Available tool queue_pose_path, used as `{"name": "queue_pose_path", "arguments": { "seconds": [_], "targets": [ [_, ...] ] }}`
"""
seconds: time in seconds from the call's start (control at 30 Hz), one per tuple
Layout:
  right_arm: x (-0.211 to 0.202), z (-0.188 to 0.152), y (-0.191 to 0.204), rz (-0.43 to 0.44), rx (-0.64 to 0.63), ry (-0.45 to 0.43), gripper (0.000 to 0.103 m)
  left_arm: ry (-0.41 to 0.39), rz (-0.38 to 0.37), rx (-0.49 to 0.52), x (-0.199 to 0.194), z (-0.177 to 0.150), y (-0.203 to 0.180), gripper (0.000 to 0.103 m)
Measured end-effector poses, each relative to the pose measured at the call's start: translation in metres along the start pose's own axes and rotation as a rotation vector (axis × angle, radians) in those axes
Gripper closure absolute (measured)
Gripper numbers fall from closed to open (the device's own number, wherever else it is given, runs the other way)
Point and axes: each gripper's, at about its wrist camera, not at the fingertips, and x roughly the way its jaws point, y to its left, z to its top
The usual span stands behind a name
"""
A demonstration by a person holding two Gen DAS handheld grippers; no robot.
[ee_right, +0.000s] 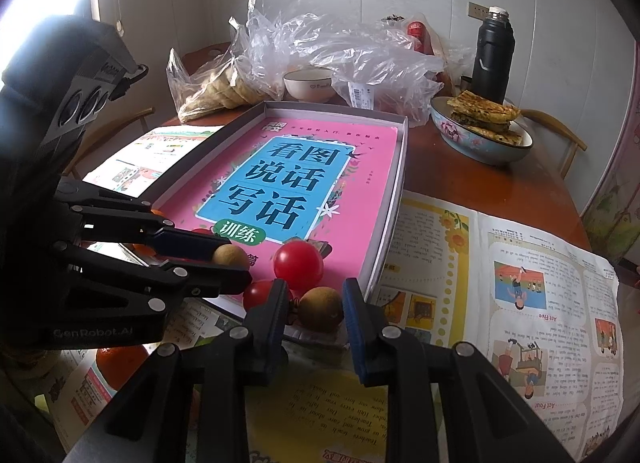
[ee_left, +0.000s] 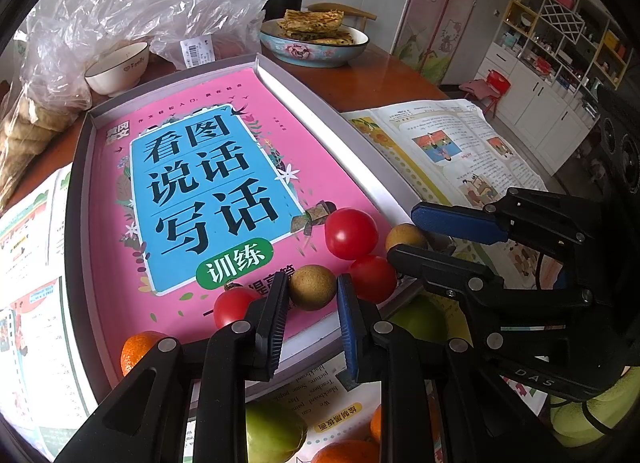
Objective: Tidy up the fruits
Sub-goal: 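Open the right gripper to drop its kiwi while the left releases its kiwi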
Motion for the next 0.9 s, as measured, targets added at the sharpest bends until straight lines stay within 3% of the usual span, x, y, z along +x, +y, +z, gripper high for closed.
{"name": "queue_pose_path", "arguments": {
  "seconds": [0.77,0.9],
  "targets": [
    [-0.0018,-0.0006,0.001,-0.003,-0.003,-0.001,0.07,0.003,-0.011,-0.015,0.0006,0.0,0.0013,0.077],
    [-0.0019,-0.0004,0.0012,-0.003,-0.003,-0.001,0.07,0.0,-0.008,-0.019,-0.0009,-0.0002,0.0012,0.072]
  ]
}}
